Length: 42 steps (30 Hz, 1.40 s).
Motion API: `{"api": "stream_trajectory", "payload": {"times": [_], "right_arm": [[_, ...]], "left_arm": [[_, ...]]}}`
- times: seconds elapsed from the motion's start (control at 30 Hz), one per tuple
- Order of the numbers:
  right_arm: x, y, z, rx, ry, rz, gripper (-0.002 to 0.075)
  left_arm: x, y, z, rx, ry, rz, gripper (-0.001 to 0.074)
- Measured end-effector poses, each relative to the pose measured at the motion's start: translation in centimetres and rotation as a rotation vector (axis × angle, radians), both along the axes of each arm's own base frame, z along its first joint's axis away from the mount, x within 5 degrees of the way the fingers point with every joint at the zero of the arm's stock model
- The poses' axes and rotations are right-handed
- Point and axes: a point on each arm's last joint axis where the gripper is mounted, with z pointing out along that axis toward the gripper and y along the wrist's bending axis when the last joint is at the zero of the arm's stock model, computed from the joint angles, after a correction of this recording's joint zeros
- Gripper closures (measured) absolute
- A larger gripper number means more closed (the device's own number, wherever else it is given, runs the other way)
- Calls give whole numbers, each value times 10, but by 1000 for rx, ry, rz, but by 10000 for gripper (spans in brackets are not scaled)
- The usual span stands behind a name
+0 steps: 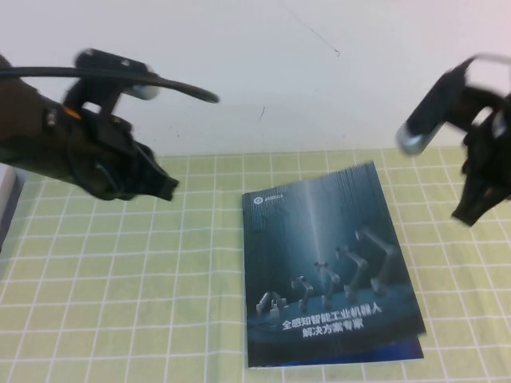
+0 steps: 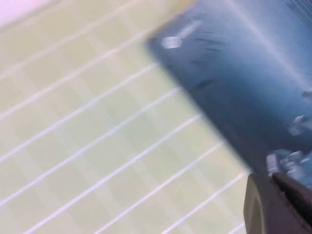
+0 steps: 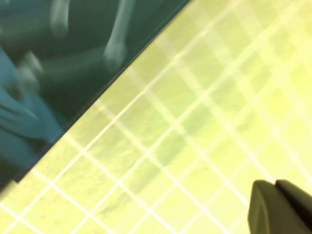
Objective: Close book
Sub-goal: 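Close the open booklet and leave it lying on the table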
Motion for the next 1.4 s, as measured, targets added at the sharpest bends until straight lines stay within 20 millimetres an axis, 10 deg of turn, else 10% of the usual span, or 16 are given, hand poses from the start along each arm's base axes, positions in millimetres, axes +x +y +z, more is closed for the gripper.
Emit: {"api": "stream_trajectory", "payload": {"times": [0.3, 0.47, 0.83, 1.0, 1.4], "right_arm": [[-74, -34, 78, 136, -208, -86, 729], [-128, -61, 65, 154, -226, -143, 729], [-235, -107, -5, 406, -442, -269, 729], [-255, -113, -35, 565, -570, -278, 729], [-265, -114, -54, 652, -603, -284, 729]], "left_arm": [[-71, 35, 54, 95, -279, 103, 738], [-127, 51, 40, 63, -425, 134, 738], [-208, 72, -68, -70, -543, 211, 738], [-219, 76, -113, -65, -541, 231, 738], [-218, 78, -111, -94, -621, 259, 738]]}}
